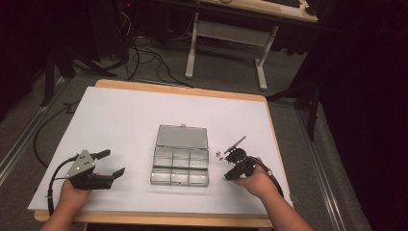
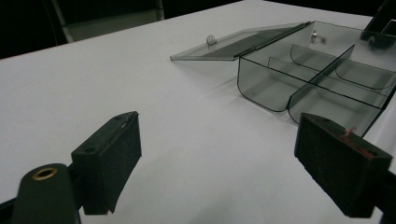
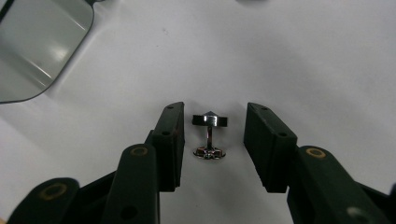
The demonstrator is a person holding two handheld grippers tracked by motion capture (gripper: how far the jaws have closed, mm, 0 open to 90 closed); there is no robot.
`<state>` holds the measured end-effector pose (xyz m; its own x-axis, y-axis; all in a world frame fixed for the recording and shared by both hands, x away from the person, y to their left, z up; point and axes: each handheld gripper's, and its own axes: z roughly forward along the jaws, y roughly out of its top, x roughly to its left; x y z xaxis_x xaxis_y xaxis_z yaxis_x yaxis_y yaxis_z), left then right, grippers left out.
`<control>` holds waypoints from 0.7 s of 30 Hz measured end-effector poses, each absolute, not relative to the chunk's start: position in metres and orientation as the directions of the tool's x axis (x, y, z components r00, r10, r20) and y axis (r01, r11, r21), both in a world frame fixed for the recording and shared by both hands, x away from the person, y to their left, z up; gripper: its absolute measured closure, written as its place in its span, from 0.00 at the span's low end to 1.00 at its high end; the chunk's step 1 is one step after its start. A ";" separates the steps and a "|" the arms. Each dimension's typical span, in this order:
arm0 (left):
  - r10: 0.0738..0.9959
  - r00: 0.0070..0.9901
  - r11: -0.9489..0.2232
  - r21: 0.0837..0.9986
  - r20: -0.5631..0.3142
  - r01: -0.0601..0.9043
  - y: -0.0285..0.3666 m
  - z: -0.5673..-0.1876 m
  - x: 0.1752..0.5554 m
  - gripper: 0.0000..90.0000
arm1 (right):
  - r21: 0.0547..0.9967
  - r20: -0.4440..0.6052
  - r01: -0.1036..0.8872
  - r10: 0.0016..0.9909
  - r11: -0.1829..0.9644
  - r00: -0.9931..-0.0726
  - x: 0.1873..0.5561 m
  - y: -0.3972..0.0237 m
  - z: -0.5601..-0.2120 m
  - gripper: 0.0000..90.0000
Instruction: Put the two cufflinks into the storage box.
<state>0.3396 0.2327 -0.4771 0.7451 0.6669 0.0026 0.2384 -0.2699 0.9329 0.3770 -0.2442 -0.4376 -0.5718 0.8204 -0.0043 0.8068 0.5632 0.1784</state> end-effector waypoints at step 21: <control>0.664 0.748 -0.268 0.933 -0.002 0.240 0.233 -0.477 0.339 0.17 | 0.136 -0.021 0.791 0.800 0.596 -0.599 0.379 -0.235 -0.439 0.82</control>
